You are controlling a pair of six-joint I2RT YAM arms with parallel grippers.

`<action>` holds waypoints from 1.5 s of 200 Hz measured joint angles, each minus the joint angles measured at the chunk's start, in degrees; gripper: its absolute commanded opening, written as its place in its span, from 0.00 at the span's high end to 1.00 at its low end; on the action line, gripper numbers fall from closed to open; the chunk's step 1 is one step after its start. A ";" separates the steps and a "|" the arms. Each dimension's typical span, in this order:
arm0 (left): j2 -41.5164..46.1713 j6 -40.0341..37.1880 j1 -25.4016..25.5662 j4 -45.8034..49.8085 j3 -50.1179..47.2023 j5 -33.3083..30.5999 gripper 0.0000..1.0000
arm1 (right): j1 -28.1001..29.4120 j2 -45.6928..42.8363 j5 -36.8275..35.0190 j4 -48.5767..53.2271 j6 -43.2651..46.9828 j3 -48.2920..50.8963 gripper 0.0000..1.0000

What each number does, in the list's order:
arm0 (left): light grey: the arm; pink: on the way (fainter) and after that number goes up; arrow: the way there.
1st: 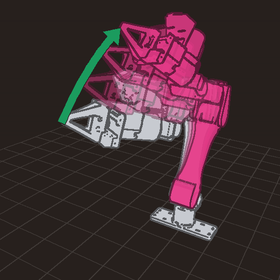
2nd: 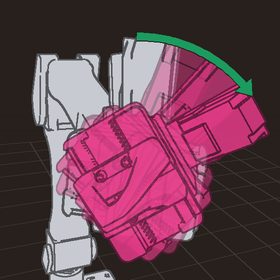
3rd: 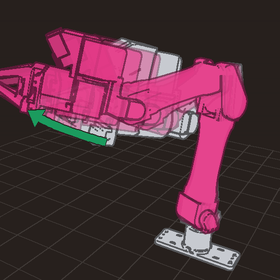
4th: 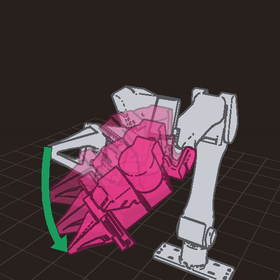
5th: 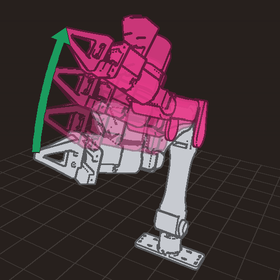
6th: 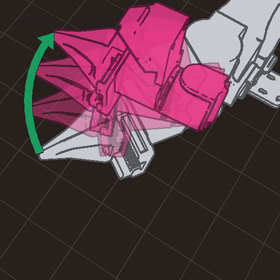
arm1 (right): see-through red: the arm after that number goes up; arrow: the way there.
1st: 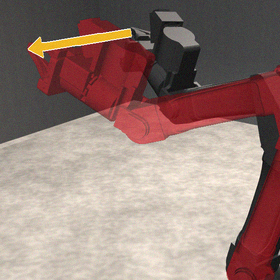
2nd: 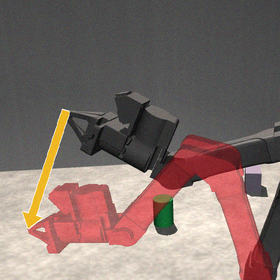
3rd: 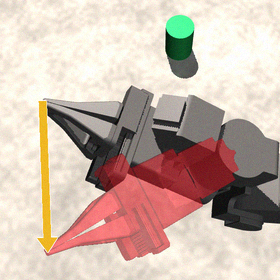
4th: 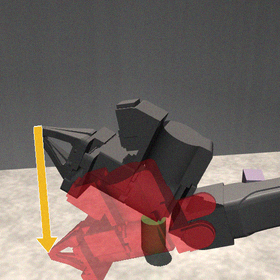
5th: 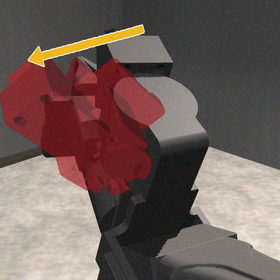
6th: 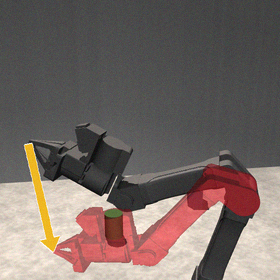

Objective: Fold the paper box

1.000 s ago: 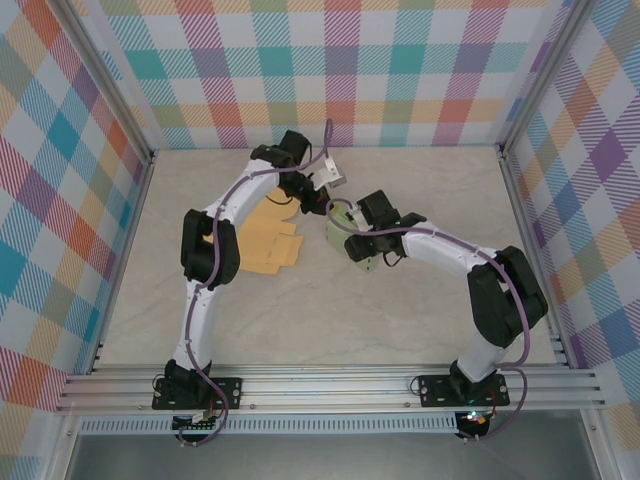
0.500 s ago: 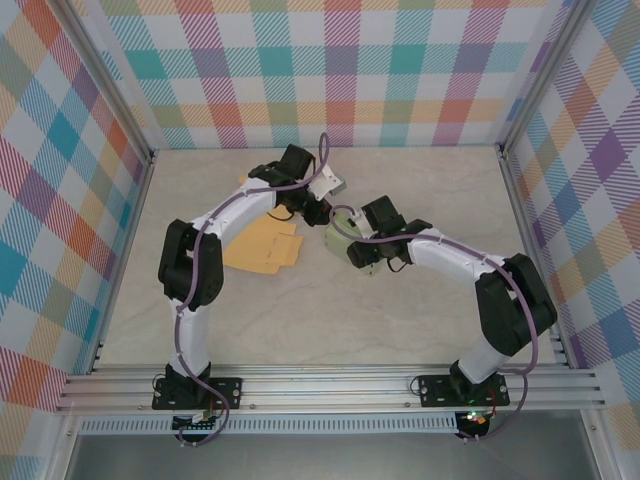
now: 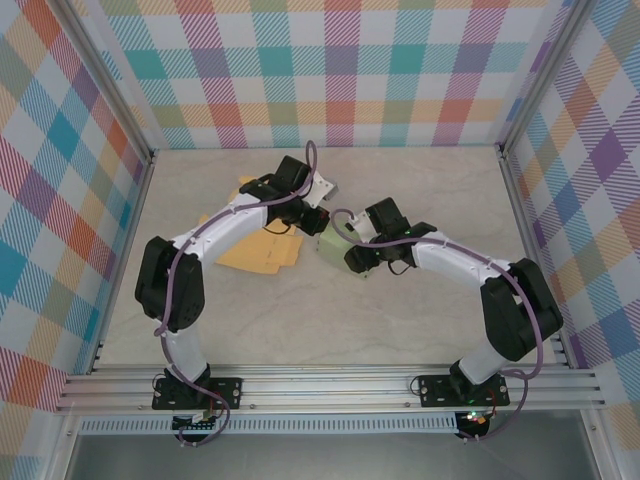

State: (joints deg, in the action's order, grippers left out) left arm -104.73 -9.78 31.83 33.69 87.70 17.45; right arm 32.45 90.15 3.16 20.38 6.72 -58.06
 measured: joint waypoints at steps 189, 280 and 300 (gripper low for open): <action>5.92 1.40 3.28 -3.93 -9.11 -8.11 0.92 | 0.00 0.00 0.55 2.84 2.89 -0.24 0.36; 6.73 3.37 3.34 -4.17 -12.46 -7.45 0.77 | -0.46 0.00 -2.12 3.13 2.29 -0.24 0.35; 7.78 4.35 3.34 -2.97 -12.46 -7.50 0.66 | -1.05 0.00 -2.78 3.02 1.86 -0.24 0.36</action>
State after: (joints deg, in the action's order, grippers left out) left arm -96.95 -5.43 35.18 30.72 75.24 9.96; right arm 31.40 90.15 0.38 23.40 8.58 -58.30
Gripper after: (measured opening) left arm 0.307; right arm 0.645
